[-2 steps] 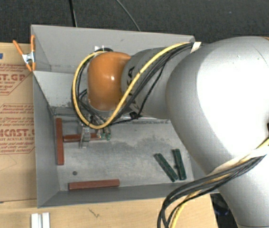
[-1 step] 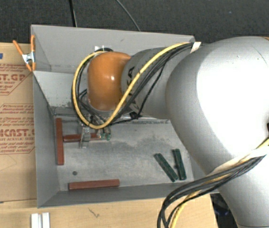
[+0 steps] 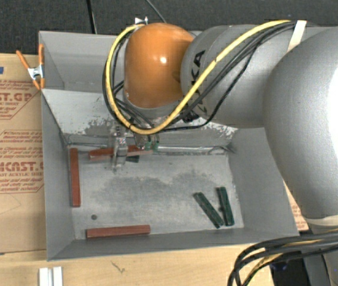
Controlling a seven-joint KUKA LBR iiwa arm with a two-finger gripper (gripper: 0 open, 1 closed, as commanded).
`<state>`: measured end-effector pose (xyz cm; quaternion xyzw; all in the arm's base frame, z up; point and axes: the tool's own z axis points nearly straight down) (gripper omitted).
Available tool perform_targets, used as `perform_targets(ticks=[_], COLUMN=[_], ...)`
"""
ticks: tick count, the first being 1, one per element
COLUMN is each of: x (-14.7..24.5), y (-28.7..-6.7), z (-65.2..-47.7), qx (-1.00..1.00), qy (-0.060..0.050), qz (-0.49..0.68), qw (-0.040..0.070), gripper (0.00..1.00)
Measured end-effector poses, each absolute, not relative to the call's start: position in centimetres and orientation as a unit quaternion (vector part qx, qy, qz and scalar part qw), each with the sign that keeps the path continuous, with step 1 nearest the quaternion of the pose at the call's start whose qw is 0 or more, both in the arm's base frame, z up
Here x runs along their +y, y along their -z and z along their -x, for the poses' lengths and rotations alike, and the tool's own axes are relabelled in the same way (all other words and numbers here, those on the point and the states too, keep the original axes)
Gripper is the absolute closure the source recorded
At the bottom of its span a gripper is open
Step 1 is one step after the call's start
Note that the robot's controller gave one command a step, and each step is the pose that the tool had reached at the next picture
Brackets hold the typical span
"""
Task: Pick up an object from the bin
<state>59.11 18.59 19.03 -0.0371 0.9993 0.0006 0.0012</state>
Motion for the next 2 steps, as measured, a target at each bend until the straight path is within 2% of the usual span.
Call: perform_targets(ticks=[1,2], x=[18.6,18.5], y=[-19.0,-22.0], z=[-59.1,-58.4], qx=[0.999,0.997], qy=[-0.001,0.0], qz=[0.037,0.082], qw=[0.001,-0.002], gripper=[1.0,1.0])
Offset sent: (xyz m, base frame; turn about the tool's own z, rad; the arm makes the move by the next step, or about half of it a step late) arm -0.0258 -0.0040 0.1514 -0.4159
